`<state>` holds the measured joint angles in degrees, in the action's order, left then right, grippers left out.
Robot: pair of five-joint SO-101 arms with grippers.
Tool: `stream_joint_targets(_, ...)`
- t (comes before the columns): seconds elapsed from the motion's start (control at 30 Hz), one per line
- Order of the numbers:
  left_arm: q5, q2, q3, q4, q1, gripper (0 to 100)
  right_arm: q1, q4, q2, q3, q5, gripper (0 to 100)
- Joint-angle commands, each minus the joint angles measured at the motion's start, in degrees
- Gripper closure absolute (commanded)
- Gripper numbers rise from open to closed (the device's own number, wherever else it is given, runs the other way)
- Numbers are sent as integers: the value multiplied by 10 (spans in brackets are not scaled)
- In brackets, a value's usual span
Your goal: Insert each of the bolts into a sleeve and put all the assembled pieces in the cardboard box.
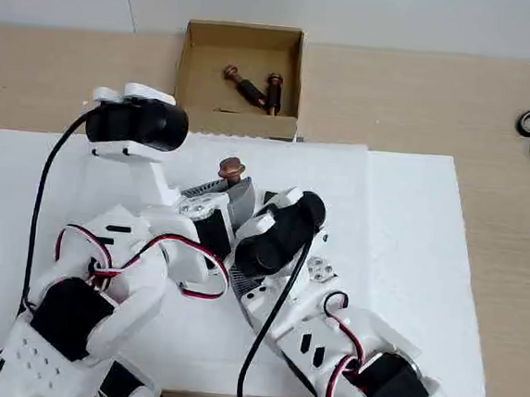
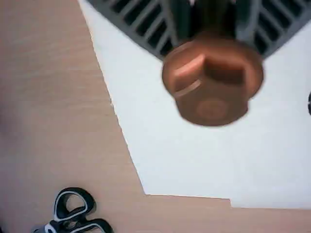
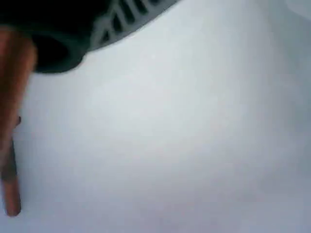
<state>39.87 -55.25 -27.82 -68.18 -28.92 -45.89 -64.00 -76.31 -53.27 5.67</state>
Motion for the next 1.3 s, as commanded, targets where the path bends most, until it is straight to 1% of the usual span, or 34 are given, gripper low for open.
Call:
stream_joint_targets(0.0, -13, -10, 6, 16, 2, 994, -3, -5, -8, 4, 4, 995)
stream_joint_targets(0.23, -19, -10, 2, 18, 42, 994, 7, 1, -8, 6, 5, 995)
stream_joint_targets(0.37, -18, -9, 1, 15, 40, 994, 12, 2, -8, 7, 6, 995)
stream_joint_targets(0.5, -18, -4, 0, 18, 40, 994, 12, 29, -4, 7, 5, 995)
stream_joint_targets(0.57, -17, -6, -11, 19, 25, 994, 12, 41, -3, 7, 5, 995)
stream_joint_targets(0.7, -17, -9, -33, 18, 8, 994, 12, 42, -3, 7, 5, 995)
stream_joint_targets(0.97, 2, -9, -39, 15, 5, 994, 12, 42, -3, 7, 4, 995)
stream_joint_targets(1.13, 0, -9, -36, -28, 5, 994, 15, 41, -4, 18, 4, 995)
stream_joint_targets(1.27, -20, -10, -35, -71, 5, 994, 41, 41, -3, 28, -1, 995)
